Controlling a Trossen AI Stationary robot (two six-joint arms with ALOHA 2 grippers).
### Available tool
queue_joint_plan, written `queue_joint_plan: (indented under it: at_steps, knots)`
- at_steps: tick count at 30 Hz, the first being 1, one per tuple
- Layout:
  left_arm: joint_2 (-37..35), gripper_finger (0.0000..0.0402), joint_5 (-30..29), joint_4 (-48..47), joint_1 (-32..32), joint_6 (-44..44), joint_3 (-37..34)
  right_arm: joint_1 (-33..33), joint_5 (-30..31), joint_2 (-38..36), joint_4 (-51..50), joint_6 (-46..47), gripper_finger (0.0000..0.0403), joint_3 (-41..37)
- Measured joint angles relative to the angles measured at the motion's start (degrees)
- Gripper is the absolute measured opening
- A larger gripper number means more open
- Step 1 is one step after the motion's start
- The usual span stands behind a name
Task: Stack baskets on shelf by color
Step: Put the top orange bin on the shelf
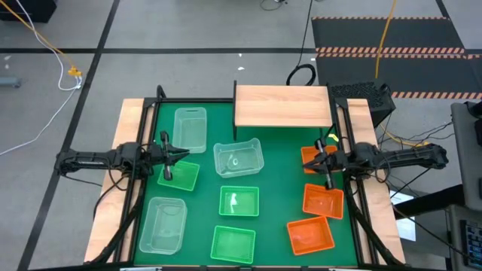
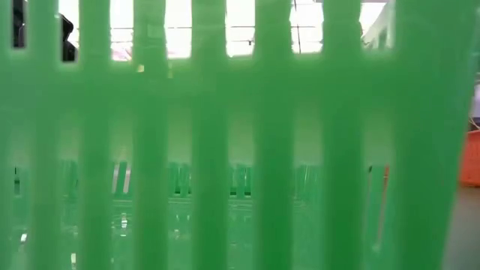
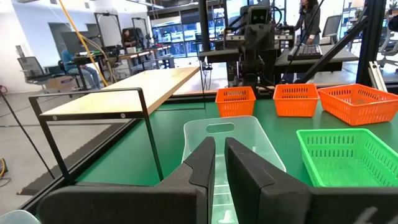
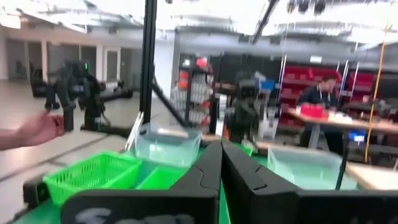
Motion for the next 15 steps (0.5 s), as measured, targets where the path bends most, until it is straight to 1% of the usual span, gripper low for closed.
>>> queue_joint_plan:
  at_steps: [4, 7, 9, 12, 13, 15]
  knots:
    - [-0.01, 0.0042, -0.01, 0.01, -0.01, 0.0, -0.02, -0.02, 0.11, 0.0, 7.21, 6.83, 0.0, -0.02]
    - [0.01, 0.0042, 0.01, 0.01, 0.01, 0.0, 0.0, -0.02, 1.81, 0.48, 10.69, 7.59, 0.0, -0.01]
    - [0.0, 0.0042, -0.01, 0.09, 0.0, 0.0, -0.01, -0.02, 3.3, 0.86, 9.63, 9.2, 0.0, 0.0]
    - [0.01, 0.0042, 0.04, 0.11, -0.01, -0.34, -0.02, -0.02, 3.5, 2.72, 5.0, 10.51, 0.0, 0.0]
    - [0.01, 0.0042, 0.05, 0.1, -0.01, -1.46, -0.02, -0.02, 3.5, 3.65, 3.1, 10.99, 0.0, 0.0]
    - [0.01, 0.0042, 0.29, 0.1, -0.03, -8.12, -0.01, -0.02, 3.87, 6.18, 0.74, 12.0, 0.0, 0.0]
